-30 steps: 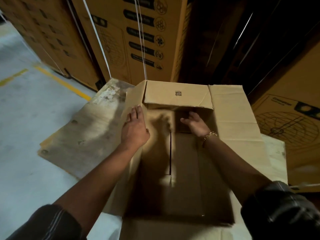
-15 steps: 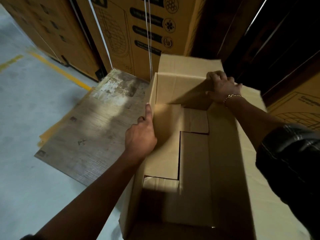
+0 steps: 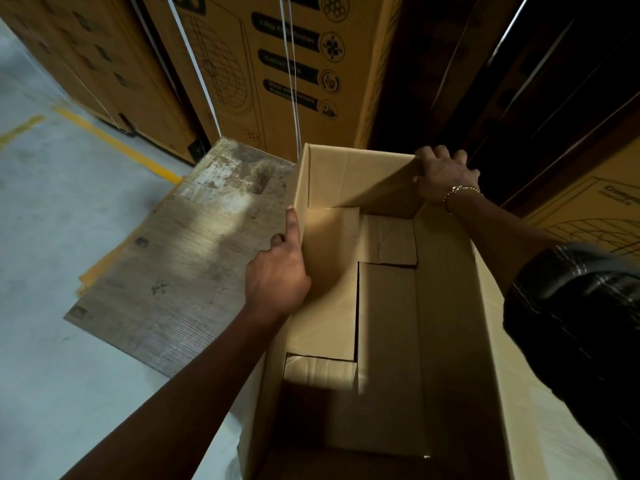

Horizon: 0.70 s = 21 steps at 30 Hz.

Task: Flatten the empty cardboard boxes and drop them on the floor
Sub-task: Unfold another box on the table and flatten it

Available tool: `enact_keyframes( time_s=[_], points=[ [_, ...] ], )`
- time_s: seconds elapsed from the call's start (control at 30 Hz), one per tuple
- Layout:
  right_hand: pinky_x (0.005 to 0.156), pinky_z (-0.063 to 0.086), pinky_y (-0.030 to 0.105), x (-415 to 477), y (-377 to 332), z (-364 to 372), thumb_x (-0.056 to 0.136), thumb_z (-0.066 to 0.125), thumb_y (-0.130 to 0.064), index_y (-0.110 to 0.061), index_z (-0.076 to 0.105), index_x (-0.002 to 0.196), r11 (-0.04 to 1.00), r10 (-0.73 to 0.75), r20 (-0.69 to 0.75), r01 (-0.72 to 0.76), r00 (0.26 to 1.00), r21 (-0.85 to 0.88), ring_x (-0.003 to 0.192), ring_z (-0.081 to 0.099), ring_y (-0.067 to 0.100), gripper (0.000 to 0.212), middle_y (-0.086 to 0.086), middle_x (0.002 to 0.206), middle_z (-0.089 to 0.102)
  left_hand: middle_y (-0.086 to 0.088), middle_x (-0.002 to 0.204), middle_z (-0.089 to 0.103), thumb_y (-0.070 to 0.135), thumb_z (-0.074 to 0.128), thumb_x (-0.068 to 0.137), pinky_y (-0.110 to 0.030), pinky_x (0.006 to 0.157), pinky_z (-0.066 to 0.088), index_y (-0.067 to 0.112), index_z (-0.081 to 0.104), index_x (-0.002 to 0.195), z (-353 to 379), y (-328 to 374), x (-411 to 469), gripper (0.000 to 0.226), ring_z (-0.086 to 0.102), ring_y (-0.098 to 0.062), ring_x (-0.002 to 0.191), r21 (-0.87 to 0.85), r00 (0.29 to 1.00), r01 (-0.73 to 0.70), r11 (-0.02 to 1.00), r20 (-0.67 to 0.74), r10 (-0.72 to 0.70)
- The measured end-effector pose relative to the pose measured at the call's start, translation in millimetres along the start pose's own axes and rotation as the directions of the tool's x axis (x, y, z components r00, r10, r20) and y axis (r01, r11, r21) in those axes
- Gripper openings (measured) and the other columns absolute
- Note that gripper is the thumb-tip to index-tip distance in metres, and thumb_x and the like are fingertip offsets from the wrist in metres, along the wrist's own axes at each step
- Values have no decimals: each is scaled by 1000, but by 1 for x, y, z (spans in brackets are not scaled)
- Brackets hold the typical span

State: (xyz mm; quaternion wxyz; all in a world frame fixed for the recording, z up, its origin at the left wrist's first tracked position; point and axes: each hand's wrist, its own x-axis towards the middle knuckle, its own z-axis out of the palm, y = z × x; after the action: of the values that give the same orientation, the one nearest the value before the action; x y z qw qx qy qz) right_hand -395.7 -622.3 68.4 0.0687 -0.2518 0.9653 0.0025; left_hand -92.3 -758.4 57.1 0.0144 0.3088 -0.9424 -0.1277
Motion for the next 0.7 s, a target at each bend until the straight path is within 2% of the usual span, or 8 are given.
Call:
enact_keyframes(
  time_s=[0.07,0.13,0.2,0.3,0.4,0.47,0.57,0.7],
  points=[
    [98,38,66,-4,2,1,86,61,-24,-33,27,146,1000,-7,-12,7,1000,14,136,29,40,69,6,154,26,-14,123,58,18,62,83,-36,66,48,22,-12,155,0,1,0,103,65,-28,84,11,1000,5,1000,-7,-5],
    [104,34,68,-12,3,4,81,62,-11,-29,19,151,999,14,-28,-12,1000,50,144,17,43,84,4,163,4,-13,121,59,18,63,83,-33,63,46,22,-11,156,0,2,-1,104,64,-26,82,26,1000,12,1000,-10,-12],
    [109,32,64,-28,6,9,85,58,-6,-24,6,156,993,73,-24,-71,997,90,148,10,43,90,4,165,-10,-12,119,59,21,66,84,-32,60,44,23,-10,156,0,3,-2,104,60,-22,76,46,1000,19,999,-10,-19],
    [109,35,58,-68,18,16,90,49,-8,-21,-8,157,973,134,-2,-131,991,189,144,23,43,88,6,165,-4,-11,118,60,26,67,87,-32,58,41,22,-10,156,-1,3,-3,103,59,-22,74,71,1000,24,997,-16,-23],
    [106,41,55,-123,29,23,87,52,-9,-18,-9,156,951,157,41,-163,987,263,138,36,41,92,5,165,4,-12,116,61,27,66,87,-32,58,38,21,-8,156,-6,5,-5,101,55,-21,73,78,999,32,996,-1,-32],
    [108,40,55,-167,34,31,87,52,-11,-20,-7,157,941,168,68,-180,983,285,142,30,37,92,3,165,3,-13,122,60,29,64,86,-32,62,39,22,-3,156,-10,6,-10,97,58,-25,79,10,998,56,998,30,-56],
    [114,33,54,-233,41,39,93,49,-19,-21,-8,157,939,149,126,-180,981,294,148,17,36,86,3,166,-1,-13,145,46,37,58,87,-38,75,44,20,7,154,-17,5,-30,86,58,-38,111,-107,989,129,986,94,-119],
    [115,32,50,-308,50,49,95,51,-29,-20,-8,157,923,142,190,-199,971,329,146,21,38,86,7,165,0,-10,153,36,41,58,89,-43,87,48,21,6,153,-20,-4,-96,85,55,-39,118,-129,982,138,982,143,-120]
  ],
)
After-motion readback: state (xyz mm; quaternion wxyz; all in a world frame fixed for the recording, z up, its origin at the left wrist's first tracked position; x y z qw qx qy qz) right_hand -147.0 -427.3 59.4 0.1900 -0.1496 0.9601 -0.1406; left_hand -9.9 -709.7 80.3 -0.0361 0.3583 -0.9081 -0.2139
